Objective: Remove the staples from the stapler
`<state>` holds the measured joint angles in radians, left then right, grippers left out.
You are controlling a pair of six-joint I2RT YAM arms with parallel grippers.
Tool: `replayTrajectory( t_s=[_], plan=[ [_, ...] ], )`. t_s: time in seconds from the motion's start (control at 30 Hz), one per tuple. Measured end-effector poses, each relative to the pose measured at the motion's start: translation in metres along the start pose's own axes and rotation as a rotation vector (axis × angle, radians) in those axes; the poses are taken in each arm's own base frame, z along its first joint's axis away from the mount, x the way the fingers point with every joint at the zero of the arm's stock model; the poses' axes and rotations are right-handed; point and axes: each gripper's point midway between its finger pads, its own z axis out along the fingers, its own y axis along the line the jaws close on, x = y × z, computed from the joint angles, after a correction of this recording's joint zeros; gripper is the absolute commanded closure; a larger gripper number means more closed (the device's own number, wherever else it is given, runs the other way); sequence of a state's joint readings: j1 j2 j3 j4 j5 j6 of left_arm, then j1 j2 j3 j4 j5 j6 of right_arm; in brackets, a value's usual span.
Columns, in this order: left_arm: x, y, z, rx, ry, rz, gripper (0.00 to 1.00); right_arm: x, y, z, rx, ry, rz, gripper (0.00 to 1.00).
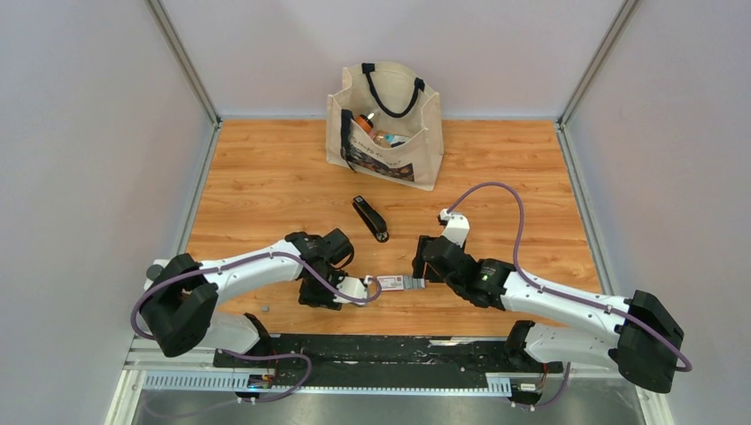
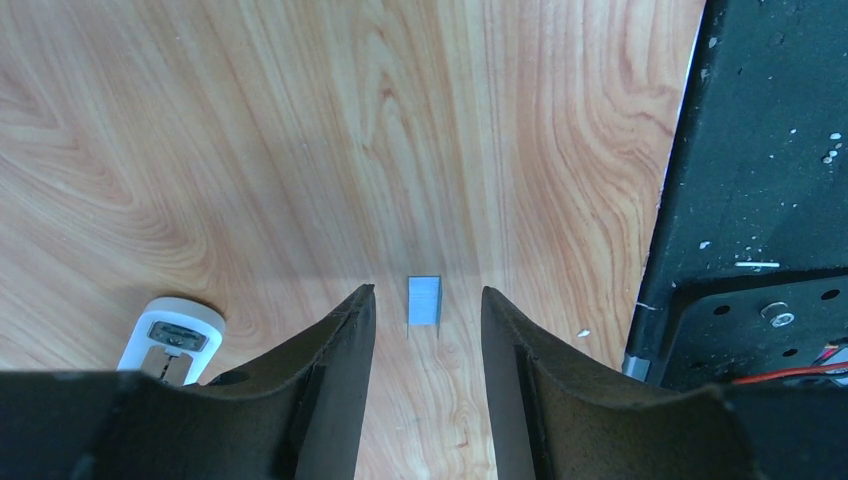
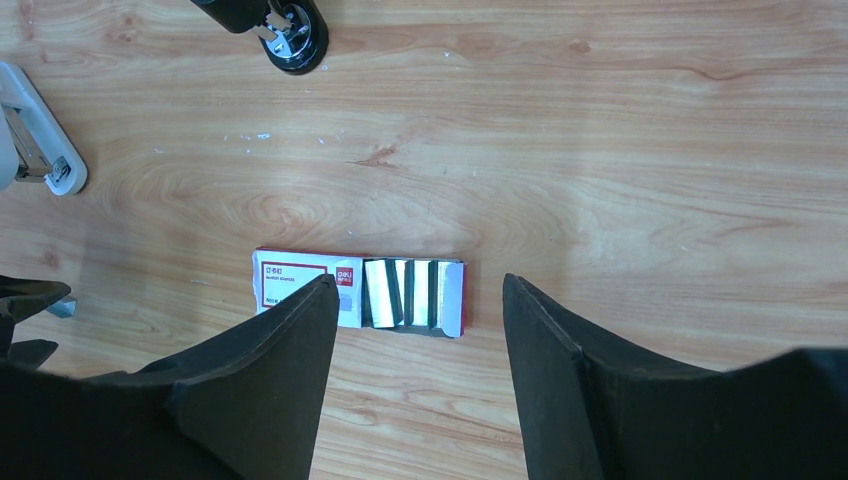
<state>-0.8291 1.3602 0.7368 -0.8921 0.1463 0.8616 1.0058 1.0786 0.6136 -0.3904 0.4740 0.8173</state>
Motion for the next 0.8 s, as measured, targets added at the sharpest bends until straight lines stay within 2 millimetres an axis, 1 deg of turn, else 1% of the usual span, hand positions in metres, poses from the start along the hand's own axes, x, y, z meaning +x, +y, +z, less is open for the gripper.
replayTrajectory(
  t_s=[0.23,0.47,0.67,0.8],
  plan=[
    [0.006,-0.003,0.004,-0.005,0.037,0.011,0.49,0.000,0.000,0.000,0.000,-0.001,0.000,0.36],
    [0.014,0.005,0.009,-0.046,0.087,-0.007,0.52,0.000,0.000,0.000,0.000,-0.001,-0.002,0.38],
    [0.013,0.008,0.011,-0.066,0.101,-0.012,0.56,0.000,0.000,0.000,0.000,-0.001,-0.002,0.40],
    [0.012,0.008,0.011,-0.073,0.105,-0.007,0.60,0.000,0.000,0.000,0.000,-0.001,-0.002,0.44]
  ],
)
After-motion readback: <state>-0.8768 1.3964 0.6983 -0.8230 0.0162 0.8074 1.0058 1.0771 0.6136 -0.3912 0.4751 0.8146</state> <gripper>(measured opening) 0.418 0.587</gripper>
